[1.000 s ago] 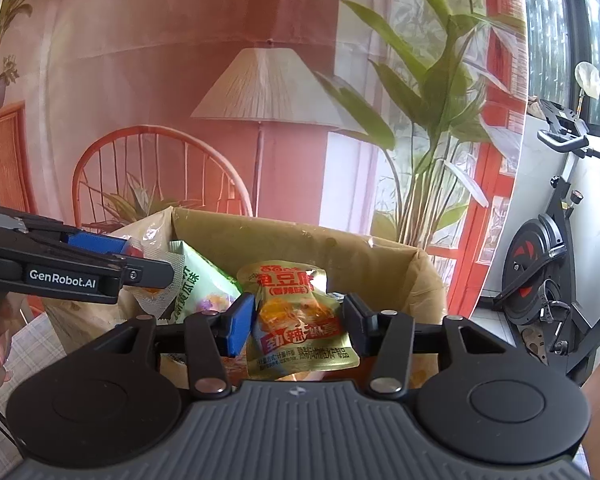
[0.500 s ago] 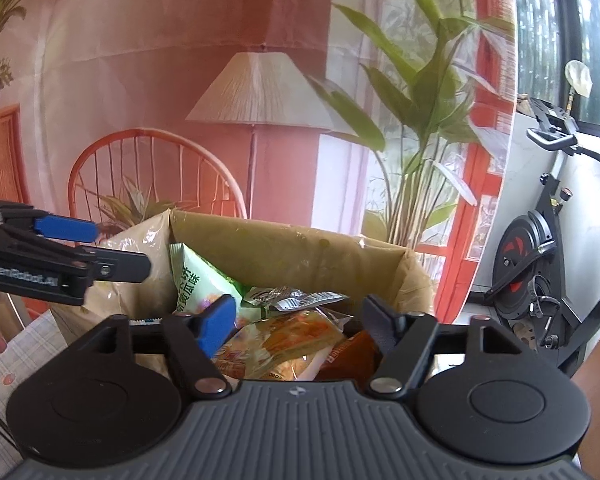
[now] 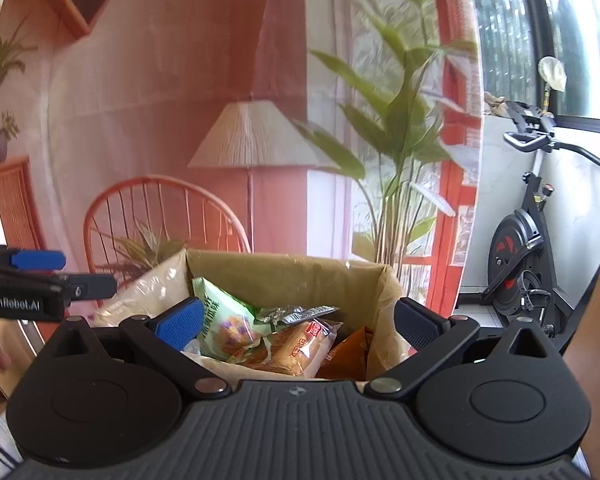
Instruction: Organize snacks
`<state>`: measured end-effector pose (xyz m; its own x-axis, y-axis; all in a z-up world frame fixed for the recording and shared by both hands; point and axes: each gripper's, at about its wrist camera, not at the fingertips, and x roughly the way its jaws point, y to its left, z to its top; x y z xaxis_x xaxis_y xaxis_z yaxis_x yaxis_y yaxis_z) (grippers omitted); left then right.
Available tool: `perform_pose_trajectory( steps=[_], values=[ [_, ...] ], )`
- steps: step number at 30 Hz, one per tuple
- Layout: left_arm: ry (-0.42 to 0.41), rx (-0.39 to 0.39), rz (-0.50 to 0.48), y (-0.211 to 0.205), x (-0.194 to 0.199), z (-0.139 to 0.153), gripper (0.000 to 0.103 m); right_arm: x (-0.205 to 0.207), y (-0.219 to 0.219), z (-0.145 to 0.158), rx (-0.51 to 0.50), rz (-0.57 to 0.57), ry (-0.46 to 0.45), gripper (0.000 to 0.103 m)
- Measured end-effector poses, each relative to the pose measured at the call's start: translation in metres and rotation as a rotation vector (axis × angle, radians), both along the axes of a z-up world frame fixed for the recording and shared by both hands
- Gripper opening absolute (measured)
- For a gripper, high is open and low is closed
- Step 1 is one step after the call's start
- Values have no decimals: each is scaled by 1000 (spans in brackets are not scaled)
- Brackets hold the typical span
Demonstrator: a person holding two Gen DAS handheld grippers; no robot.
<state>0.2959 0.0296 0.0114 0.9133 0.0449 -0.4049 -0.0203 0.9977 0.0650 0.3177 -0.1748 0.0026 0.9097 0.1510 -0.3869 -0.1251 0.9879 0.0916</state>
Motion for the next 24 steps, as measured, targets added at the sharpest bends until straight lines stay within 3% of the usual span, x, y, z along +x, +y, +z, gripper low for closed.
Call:
perform_pose_trajectory(
  steps=[6,14,24],
  values=[
    [-61,21,-8,-10,-40,18,95,-41,-3,21,55,-24,-36,103],
    [-44,-14,-13,-18,-81,39,95,-90,3,48,29,-57,-64,103],
    [-62,-39,74,-13,-111,49,95,-118,1,54,87,-67,-45,103]
  ],
)
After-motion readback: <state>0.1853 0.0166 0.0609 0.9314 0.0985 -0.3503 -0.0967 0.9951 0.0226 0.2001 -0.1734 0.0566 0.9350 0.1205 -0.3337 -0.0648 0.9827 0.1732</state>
